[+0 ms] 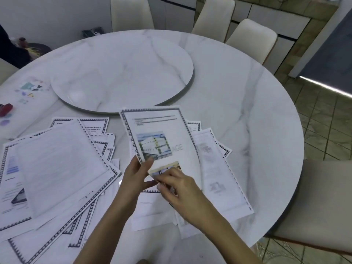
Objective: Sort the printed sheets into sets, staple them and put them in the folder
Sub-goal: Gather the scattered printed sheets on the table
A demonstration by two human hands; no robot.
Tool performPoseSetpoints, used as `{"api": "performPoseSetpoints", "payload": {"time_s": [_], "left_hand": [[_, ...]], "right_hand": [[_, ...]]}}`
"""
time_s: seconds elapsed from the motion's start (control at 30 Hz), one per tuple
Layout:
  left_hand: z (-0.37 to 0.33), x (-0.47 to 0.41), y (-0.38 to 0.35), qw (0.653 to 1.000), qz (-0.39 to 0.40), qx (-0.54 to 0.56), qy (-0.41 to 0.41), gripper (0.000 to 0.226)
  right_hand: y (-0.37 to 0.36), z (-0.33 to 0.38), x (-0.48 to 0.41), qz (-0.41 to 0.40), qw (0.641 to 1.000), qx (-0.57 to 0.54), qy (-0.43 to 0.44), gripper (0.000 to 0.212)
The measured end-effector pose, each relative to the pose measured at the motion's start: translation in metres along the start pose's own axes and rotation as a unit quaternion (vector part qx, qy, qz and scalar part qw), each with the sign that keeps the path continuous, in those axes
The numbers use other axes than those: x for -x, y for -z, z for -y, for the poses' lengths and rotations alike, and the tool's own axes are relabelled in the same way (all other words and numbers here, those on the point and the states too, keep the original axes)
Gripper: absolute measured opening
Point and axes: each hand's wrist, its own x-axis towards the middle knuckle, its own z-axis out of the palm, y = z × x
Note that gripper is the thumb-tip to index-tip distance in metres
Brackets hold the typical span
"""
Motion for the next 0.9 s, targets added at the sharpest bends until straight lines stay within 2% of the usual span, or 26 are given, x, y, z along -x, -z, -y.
{"api": "performPoseSetpoints", "payload": {"time_s": [0.03, 0.1, 0.17, 0.23, 0.3, 0.37, 0.5, 0.67, 0.9], "left_hand": [[0.006, -0.001, 0.004, 1.000, -0.012, -0.023, 0.002, 0.017], [0.018, -0.004, 0.010, 0.998, -0.035, -0.057, 0.012, 0.024], [0.030, -0.006, 0.016, 0.995, -0.061, -0.075, 0.027, 0.029], [0.043, -0.009, 0.023, 0.990, -0.092, -0.091, 0.052, 0.029], [0.053, -0.012, 0.031, 0.986, -0.108, -0.103, 0.077, 0.029], [0.061, -0.014, 0.038, 0.983, -0.101, -0.114, 0.107, 0.028], [0.070, -0.015, 0.044, 0.980, -0.084, -0.122, 0.137, 0.026], [0.072, -0.010, 0.038, 0.978, -0.109, -0.141, 0.109, 0.029], [0.079, -0.009, 0.039, 0.977, -0.121, -0.156, 0.081, 0.029]], "right_hand": [[-0.001, -0.003, 0.003, 0.019, 1.000, -0.013, -0.011, 0.031], [0.000, -0.012, 0.008, 0.036, 0.998, -0.044, -0.033, 0.031], [0.006, -0.025, 0.012, 0.014, 0.995, -0.077, -0.062, 0.027], [0.016, -0.044, 0.017, -0.044, 0.990, -0.079, -0.106, 0.021], [0.026, -0.067, 0.022, -0.116, 0.980, -0.050, -0.155, 0.020], [0.033, -0.089, 0.027, -0.153, 0.966, -0.019, -0.207, 0.020], [0.041, -0.125, 0.034, -0.144, 0.942, 0.071, -0.293, 0.032], [0.044, -0.143, 0.041, -0.163, 0.878, 0.214, -0.395, 0.052], [0.042, -0.144, 0.040, -0.181, 0.859, 0.212, -0.429, 0.059]]}}
